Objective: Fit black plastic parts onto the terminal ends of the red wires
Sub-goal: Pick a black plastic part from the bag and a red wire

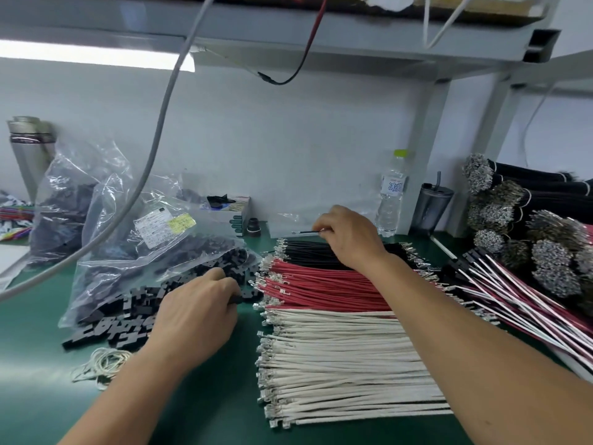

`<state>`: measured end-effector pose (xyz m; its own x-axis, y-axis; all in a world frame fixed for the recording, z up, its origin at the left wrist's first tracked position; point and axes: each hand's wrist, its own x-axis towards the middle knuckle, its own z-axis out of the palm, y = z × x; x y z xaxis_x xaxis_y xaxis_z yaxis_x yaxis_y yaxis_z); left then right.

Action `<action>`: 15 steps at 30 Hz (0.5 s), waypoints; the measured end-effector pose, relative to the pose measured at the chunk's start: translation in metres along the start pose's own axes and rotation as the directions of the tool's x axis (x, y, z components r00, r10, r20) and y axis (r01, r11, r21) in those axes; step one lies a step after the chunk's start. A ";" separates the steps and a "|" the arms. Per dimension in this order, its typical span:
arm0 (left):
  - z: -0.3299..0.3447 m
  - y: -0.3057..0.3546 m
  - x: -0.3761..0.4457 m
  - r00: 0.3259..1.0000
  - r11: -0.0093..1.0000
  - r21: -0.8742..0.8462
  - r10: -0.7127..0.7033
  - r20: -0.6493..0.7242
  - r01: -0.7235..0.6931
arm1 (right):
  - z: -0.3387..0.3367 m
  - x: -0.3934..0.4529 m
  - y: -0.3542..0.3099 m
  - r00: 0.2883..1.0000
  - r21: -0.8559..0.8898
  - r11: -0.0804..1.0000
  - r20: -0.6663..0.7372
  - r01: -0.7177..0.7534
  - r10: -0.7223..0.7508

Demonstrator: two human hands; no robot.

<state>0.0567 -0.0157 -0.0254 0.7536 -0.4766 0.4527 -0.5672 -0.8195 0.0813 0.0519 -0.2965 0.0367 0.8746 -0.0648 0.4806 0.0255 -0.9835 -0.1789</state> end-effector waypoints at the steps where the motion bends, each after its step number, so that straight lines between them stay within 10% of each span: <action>1: 0.000 0.002 -0.001 0.998 0.998 -0.068 0.000 -0.059 -0.004 | -0.008 -0.003 -0.002 0.999 0.022 1.000 -0.030 0.014 -0.013; 5: -0.001 0.007 -0.001 0.972 0.916 -0.402 -0.087 -0.217 -0.008 | -0.031 -0.044 -0.017 0.976 0.180 0.978 -0.207 0.107 -0.068; 9: -0.005 0.021 -0.001 0.986 0.566 -0.824 -0.137 -0.093 0.001 | -0.026 -0.098 -0.034 0.952 0.271 0.948 -0.293 0.168 -0.085; 15: -0.004 0.033 -0.005 0.995 0.442 -0.896 -0.103 -0.002 0.044 | -0.017 -0.114 -0.041 0.954 0.379 0.905 -0.287 0.196 -0.087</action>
<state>0.0330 -0.0393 -0.0209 0.8074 -0.3891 0.4435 -0.5151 -0.0983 0.8515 -0.0568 -0.2516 0.0042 0.6930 -0.0248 0.7205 0.3780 -0.8385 -0.3924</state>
